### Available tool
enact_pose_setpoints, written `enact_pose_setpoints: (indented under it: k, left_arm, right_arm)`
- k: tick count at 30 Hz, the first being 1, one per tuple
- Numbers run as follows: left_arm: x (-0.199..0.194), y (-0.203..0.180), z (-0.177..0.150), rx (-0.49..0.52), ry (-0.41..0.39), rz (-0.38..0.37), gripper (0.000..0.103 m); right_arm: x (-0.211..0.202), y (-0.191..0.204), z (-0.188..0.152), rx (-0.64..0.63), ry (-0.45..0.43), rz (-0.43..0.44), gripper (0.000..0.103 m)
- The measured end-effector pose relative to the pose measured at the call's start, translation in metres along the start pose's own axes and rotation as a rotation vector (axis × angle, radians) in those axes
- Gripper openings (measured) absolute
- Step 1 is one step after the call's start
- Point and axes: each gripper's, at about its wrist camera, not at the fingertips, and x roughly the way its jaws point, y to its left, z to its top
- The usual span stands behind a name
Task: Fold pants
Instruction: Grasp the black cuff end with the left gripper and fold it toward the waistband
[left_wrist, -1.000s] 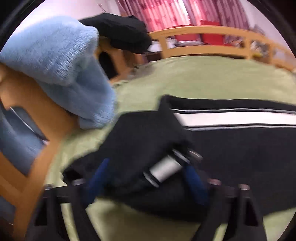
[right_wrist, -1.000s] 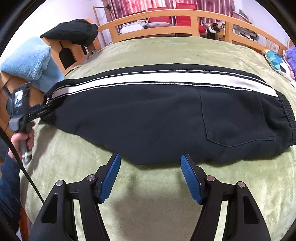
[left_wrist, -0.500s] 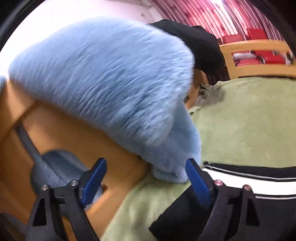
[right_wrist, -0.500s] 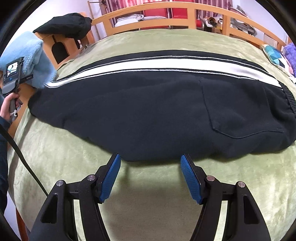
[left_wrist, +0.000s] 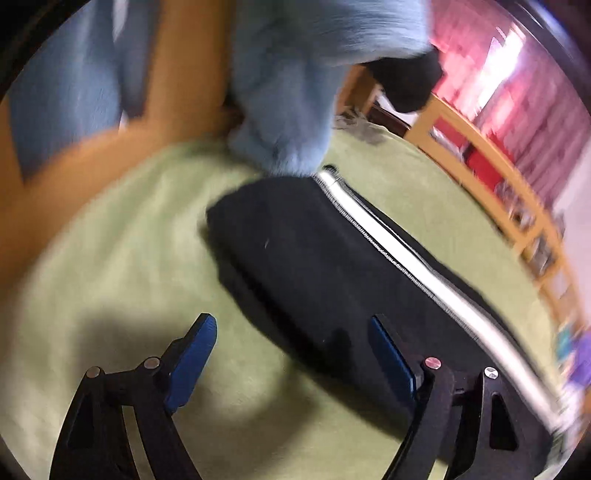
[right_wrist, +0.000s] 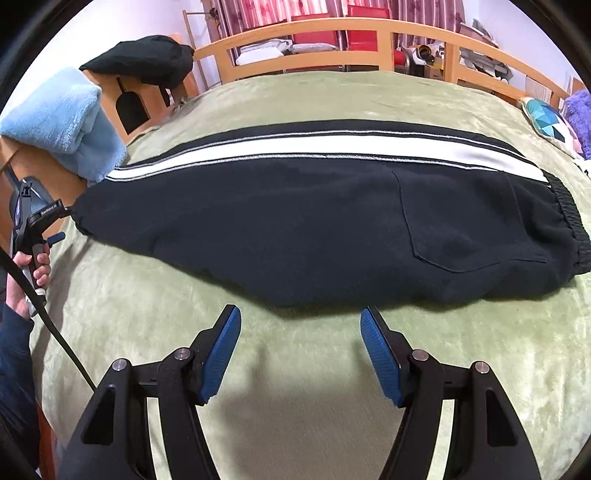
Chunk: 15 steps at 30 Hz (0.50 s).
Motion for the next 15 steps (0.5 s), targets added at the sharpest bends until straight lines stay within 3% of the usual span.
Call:
enact_pose_setpoints:
  k: [5,9,12,13,14,15]
  left_arm:
    - [0.033,0.028,-0.002,-0.248,0.038,-0.143,0.081]
    - [0.052,0.020,0.003,-0.285,0.052,-0.134,0.081]
    - [0.051,0.011,0.007,-0.272,0.019,-0.136,0.077]
    - [0.050,0.010,0.011,-0.262,0.019,-0.127,0.052]
    - [0.045,0.012,0.013,-0.256,0.014,-0.129,0.013]
    - [0.039,0.016,0.021,-0.247,0.008,-0.171,0.011]
  right_arm:
    - [0.000,-0.004,-0.003,-0.006,0.010,-0.036,0.067]
    - [0.009,-0.006,-0.005,0.003,0.025,-0.040,0.067]
    - [0.014,-0.004,-0.006,0.005,0.031,-0.036,0.067]
    - [0.016,-0.003,-0.007,0.005,0.035,-0.034,0.067]
    - [0.017,-0.002,-0.007,0.003,0.038,-0.033,0.067]
    - [0.018,-0.001,-0.007,-0.001,0.040,-0.034,0.067]
